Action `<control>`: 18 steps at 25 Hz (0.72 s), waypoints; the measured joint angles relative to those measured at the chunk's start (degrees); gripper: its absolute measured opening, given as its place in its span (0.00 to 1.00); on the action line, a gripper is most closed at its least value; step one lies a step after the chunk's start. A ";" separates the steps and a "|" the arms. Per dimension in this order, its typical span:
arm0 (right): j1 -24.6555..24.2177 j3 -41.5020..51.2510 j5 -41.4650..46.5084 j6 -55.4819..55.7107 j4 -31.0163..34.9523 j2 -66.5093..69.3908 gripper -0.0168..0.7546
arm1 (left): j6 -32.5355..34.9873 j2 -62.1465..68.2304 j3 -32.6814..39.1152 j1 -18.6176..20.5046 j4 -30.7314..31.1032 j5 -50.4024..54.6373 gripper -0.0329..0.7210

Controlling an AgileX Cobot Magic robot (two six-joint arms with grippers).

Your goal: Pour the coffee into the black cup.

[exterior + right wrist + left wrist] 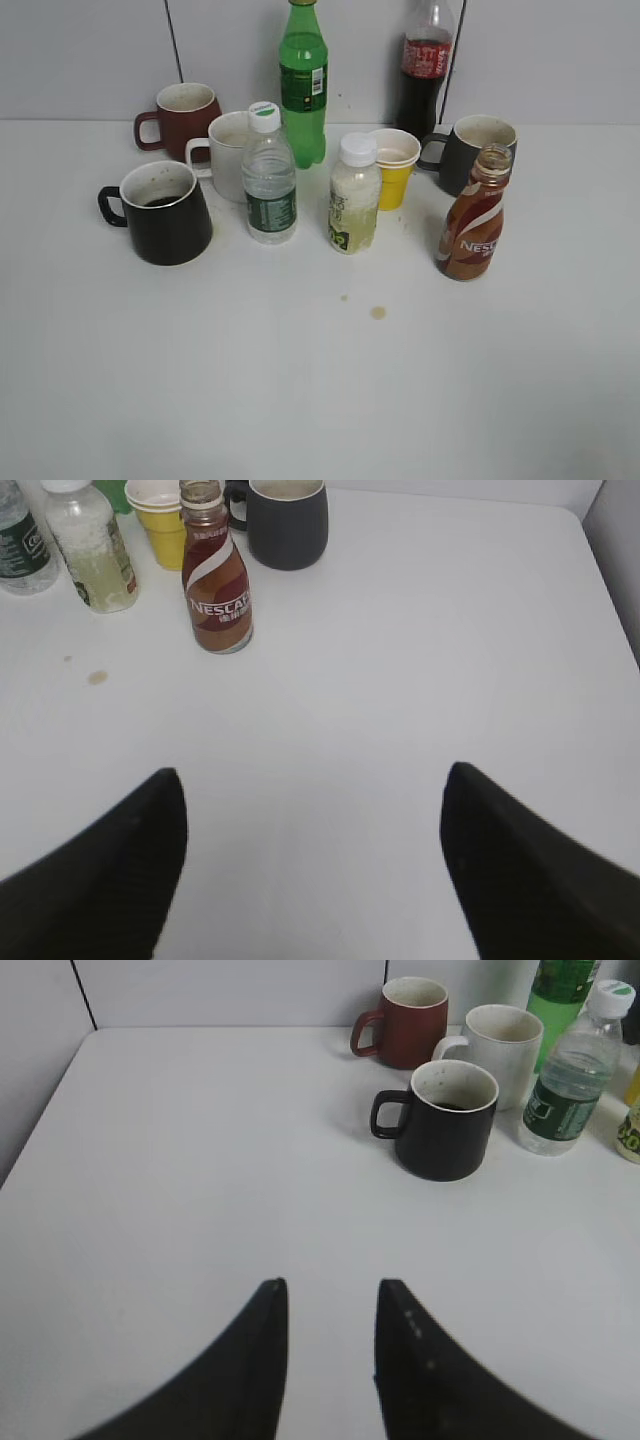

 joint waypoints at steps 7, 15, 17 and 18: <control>0.00 0.00 0.00 0.00 0.00 0.00 0.79 | 0.00 -0.11 0.00 0.00 0.00 0.00 0.35; 0.00 0.00 0.00 0.00 0.00 -0.03 0.79 | 0.00 -0.11 0.00 0.00 0.00 0.00 0.35; 0.00 0.00 0.00 0.00 0.00 -0.03 0.79 | 0.00 -0.11 0.00 0.00 0.00 0.00 0.35; 0.00 0.00 0.00 -0.06 0.00 -0.03 0.79 | 0.00 -0.11 0.00 0.00 0.00 0.00 0.35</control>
